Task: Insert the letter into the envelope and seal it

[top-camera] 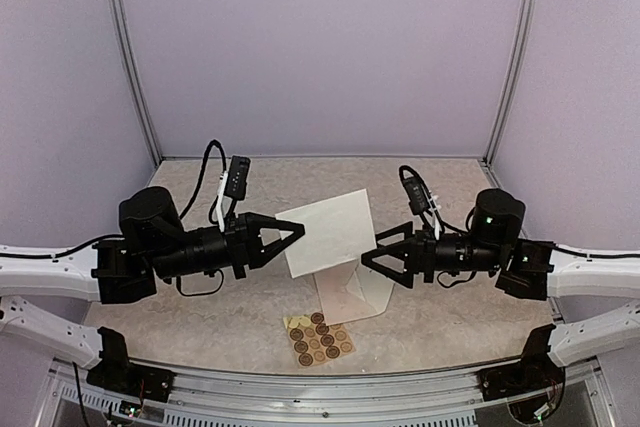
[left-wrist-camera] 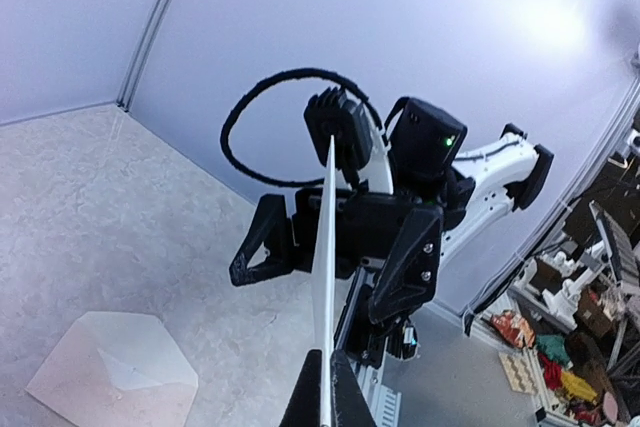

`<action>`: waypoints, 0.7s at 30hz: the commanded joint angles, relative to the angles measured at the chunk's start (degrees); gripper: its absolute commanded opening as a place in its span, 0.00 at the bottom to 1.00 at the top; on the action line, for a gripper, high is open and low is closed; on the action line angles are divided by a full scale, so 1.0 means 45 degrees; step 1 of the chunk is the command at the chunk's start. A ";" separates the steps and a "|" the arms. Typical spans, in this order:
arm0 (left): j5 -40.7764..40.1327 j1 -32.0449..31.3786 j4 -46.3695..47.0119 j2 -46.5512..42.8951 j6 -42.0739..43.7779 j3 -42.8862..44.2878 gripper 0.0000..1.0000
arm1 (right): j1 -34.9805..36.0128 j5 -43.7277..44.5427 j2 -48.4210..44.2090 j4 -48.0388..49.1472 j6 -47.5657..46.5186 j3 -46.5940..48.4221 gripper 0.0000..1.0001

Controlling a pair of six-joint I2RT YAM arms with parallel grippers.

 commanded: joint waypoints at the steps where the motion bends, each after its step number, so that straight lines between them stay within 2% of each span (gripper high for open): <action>1: -0.1218 -0.0111 0.3275 -0.0212 -0.0945 -0.0613 0.00 | 0.0059 -0.0548 0.0700 0.4713 0.2286 -0.0531 0.98; 5: -0.1069 -0.0158 0.3451 -0.0030 -0.1157 -0.0644 0.00 | 0.0380 -0.0832 0.1156 0.6177 0.2533 -0.0353 0.97; 8: -0.0999 -0.0235 0.3729 0.0074 -0.1340 -0.0793 0.00 | 0.0414 -0.0878 0.1482 0.6686 0.2651 -0.0071 0.89; 14: -0.0884 -0.0305 0.4301 0.0287 -0.1592 -0.1031 0.00 | 0.0406 -0.0841 0.2164 0.7664 0.3011 0.0179 0.41; 16: -0.0828 -0.0308 0.4281 0.0331 -0.1613 -0.1057 0.00 | 0.0411 -0.0822 0.2311 0.7951 0.3145 0.0179 0.29; 19: -0.0850 -0.0305 0.4032 0.0386 -0.1604 -0.1061 0.00 | 0.0420 -0.0664 0.2325 0.8063 0.3199 0.0162 0.02; 20: -0.0934 -0.0288 0.3765 0.0382 -0.1558 -0.1034 0.00 | 0.0416 -0.0523 0.2254 0.7939 0.3111 0.0145 0.00; 21: -0.1084 -0.0286 0.3334 0.0356 -0.1487 -0.0970 0.09 | 0.0413 -0.0388 0.2152 0.7669 0.2937 0.0124 0.00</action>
